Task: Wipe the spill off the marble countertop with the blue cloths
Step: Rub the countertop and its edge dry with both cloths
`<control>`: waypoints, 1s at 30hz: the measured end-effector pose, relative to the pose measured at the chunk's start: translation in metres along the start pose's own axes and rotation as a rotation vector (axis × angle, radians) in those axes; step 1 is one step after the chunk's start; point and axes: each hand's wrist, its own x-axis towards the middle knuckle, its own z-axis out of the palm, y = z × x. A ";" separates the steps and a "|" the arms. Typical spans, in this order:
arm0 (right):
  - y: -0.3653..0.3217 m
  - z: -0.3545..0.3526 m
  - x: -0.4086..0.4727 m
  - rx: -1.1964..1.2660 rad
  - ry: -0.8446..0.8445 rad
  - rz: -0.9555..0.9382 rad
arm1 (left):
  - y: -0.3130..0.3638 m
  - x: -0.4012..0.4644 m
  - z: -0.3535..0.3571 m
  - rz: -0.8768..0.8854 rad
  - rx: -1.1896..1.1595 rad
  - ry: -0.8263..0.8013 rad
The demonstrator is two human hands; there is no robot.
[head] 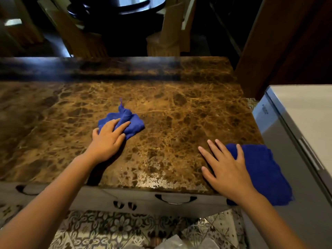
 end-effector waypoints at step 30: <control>0.021 0.003 -0.014 0.039 0.090 0.287 | 0.024 0.011 0.011 0.369 0.063 -0.131</control>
